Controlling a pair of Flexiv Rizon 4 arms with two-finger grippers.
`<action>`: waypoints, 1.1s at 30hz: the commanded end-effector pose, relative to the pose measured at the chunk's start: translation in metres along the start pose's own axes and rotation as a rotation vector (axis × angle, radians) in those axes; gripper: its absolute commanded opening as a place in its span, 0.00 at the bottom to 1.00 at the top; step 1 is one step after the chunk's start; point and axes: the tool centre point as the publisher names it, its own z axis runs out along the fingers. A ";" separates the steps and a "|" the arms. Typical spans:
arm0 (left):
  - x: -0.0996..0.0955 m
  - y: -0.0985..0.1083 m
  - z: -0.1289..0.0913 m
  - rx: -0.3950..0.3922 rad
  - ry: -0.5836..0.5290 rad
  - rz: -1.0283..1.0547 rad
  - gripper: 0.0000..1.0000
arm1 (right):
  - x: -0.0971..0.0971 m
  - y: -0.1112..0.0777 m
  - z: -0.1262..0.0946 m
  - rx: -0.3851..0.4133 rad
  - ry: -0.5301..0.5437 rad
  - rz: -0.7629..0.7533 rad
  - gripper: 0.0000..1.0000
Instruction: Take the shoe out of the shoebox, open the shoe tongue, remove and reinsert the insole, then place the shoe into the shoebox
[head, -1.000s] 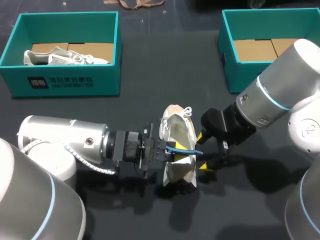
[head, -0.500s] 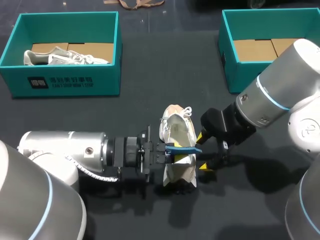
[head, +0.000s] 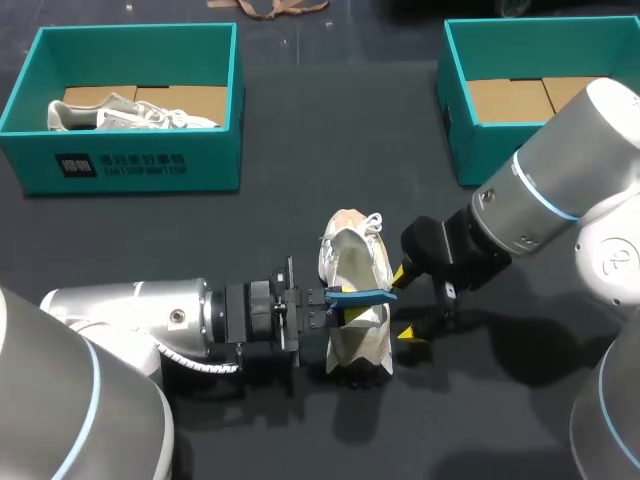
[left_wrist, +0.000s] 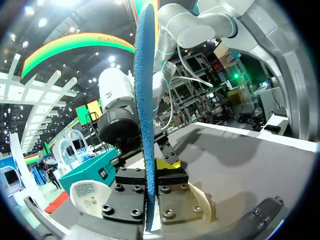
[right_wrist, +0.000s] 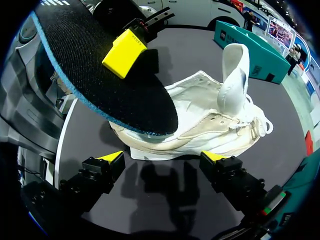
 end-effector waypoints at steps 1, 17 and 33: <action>0.000 0.010 0.001 0.003 -0.028 -0.007 0.00 | 0.001 0.000 0.000 -0.001 -0.001 -0.001 1.00; -0.011 0.050 0.000 -0.010 -0.019 -0.012 0.00 | 0.001 0.000 0.000 -0.001 -0.001 -0.001 1.00; -0.015 0.076 0.001 -0.070 -0.004 0.039 0.00 | 0.001 0.000 0.000 -0.001 -0.001 -0.001 1.00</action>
